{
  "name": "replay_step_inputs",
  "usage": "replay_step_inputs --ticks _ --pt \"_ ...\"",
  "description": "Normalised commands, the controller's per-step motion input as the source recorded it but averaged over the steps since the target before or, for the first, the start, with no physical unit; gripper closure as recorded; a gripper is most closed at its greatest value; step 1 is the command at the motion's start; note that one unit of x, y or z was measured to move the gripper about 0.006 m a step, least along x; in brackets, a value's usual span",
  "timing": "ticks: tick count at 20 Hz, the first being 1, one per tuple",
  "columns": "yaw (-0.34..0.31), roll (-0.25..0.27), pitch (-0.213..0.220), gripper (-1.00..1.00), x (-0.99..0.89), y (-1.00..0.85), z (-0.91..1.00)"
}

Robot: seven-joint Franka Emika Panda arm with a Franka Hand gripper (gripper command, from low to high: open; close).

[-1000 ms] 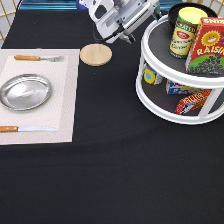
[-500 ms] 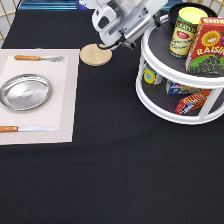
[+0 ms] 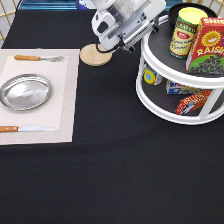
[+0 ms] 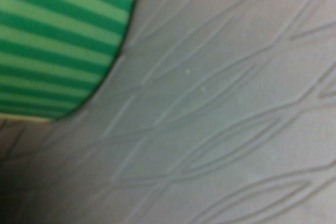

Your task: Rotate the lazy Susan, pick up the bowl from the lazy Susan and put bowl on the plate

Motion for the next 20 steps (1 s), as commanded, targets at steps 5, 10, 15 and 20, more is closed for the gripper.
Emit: replay_step_inputs --ticks 5,10,15,20 --pt "0.0 -0.056 0.01 -1.0 0.51 0.0 -0.01" --pt "0.0 -0.037 0.046 -1.0 0.63 0.0 0.0" --pt "0.0 -0.003 0.089 -1.0 0.72 -0.01 0.0" --pt "0.0 0.0 0.135 -1.0 0.79 -0.01 0.0"
